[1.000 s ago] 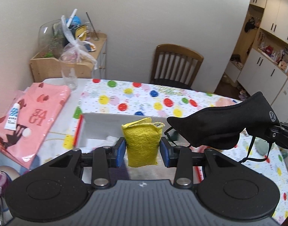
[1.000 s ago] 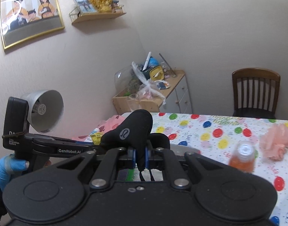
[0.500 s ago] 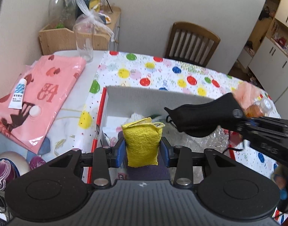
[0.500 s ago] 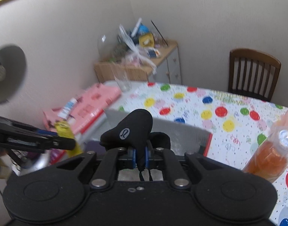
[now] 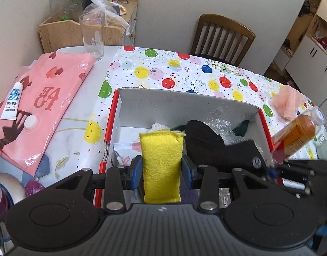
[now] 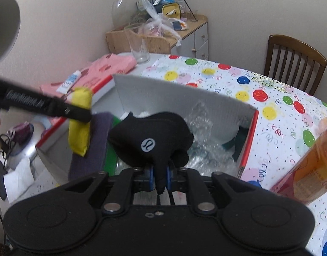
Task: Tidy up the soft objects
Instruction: 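Lower the pouch and yellow sponge into the box and open both grippers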
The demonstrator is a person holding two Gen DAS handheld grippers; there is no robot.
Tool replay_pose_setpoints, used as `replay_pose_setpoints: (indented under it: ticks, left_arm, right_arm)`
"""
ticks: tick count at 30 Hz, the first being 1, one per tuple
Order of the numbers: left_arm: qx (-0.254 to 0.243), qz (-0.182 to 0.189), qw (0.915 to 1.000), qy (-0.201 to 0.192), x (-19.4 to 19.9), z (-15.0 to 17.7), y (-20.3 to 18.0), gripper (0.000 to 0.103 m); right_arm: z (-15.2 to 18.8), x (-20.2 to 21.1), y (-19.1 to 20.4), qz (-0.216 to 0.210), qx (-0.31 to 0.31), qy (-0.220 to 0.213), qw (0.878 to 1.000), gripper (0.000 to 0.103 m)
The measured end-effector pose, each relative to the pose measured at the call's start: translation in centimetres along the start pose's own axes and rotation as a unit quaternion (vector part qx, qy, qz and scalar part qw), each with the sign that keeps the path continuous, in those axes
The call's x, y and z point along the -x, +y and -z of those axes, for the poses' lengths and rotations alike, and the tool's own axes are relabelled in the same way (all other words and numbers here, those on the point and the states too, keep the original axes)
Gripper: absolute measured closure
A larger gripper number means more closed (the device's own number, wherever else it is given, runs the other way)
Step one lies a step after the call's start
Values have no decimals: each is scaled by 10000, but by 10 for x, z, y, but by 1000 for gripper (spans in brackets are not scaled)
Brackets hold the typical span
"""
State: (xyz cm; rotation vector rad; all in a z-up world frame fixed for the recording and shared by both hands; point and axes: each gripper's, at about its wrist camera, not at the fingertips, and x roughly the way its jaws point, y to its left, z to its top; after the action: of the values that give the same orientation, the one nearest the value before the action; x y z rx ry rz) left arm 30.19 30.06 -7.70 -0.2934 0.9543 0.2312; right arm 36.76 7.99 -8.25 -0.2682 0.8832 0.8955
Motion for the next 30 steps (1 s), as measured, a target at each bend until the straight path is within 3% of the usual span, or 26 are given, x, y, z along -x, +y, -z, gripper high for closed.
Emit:
replay_pose_setpoints:
  ticks: [17,23,30]
  left_arm:
    - [7,-75,9999,151,-35,-1,0,64]
    - [1,-159,9999,56,-31,5,-2,38]
    - [-25,-147,9997,-193,-11,10,-6,35]
  right_arm:
    - [10,28,-2,-23,27,-130,9999,66]
    - [9,43,-7,-22,-97,-289,9995,57]
    - [7,66,-9,-120,-142,-486,9986,51]
